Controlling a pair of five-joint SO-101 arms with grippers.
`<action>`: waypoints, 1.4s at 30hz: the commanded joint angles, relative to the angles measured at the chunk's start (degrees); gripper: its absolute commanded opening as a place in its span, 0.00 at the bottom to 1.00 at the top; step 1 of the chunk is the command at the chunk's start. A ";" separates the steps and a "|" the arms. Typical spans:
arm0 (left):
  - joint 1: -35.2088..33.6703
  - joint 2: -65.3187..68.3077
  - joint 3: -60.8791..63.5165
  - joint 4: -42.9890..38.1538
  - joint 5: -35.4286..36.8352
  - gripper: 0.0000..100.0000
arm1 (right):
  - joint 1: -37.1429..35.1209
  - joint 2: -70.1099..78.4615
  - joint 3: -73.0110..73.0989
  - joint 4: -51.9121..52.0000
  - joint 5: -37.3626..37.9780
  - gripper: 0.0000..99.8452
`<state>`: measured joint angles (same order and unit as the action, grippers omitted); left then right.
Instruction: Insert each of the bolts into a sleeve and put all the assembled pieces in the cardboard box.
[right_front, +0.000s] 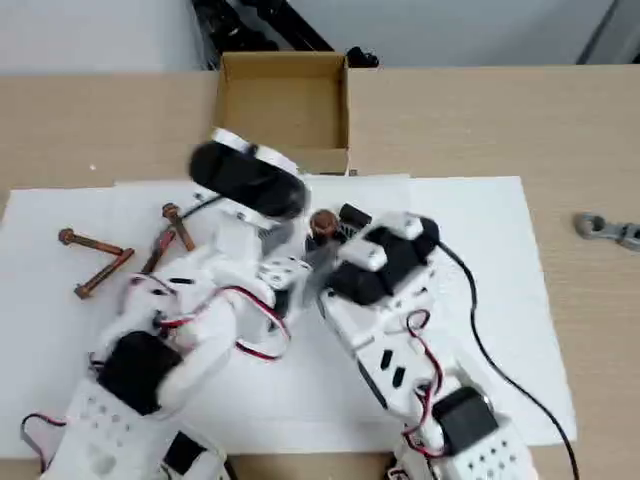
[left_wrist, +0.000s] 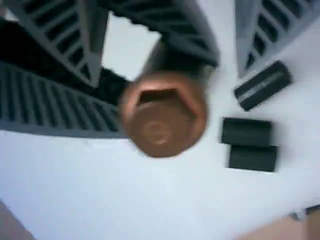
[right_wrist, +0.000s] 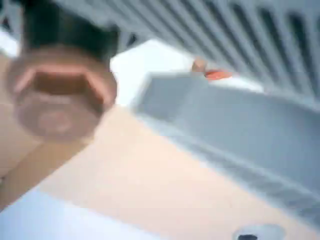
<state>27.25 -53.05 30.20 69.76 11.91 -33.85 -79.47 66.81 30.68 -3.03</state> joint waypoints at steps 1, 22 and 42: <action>-3.87 -0.18 -6.20 6.07 -2.73 0.17 | 0.84 7.34 -9.49 -2.86 -0.70 0.00; -31.03 -0.35 -8.92 24.09 -17.85 0.01 | 8.13 63.69 -48.53 -8.84 -5.19 0.00; -38.86 -0.35 9.71 7.82 -25.41 0.01 | 14.99 102.29 -79.65 -8.31 -5.10 0.00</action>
<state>-11.34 -53.05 39.34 80.13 -13.58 -19.34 22.33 -8.09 23.74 -7.60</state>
